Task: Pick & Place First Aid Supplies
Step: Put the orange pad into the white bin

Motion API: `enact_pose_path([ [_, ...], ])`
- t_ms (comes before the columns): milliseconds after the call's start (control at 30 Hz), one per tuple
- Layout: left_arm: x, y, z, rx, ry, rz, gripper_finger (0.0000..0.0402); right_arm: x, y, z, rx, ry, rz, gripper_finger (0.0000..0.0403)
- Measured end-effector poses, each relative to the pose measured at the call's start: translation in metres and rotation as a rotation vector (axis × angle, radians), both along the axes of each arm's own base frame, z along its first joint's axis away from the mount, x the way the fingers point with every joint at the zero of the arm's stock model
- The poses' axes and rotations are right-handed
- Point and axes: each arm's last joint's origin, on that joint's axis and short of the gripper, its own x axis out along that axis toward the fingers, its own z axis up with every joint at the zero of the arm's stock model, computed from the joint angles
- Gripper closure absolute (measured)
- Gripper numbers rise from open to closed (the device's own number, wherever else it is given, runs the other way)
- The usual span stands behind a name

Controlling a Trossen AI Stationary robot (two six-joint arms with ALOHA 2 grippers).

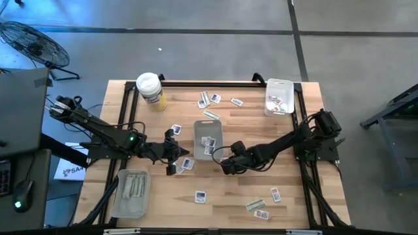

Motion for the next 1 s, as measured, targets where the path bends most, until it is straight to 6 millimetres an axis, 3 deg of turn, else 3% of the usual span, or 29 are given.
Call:
enact_pose_path([
  [400,0.0,0.0,0.0,-0.004,0.0,0.002,0.0399,0.004,0.002,-0.016,0.024,0.019,-0.056,0.0295],
  [633,0.0,0.0,0.0,-0.004,0.0,0.003,0.0399,0.005,0.002,-0.014,0.011,-0.008,-0.063,0.029],
  [1000,0.0,0.0,-0.001,-0.004,0.007,0.004,0.0399,0.009,0.002,-0.013,-0.001,-0.051,-0.029,0.0358],
])
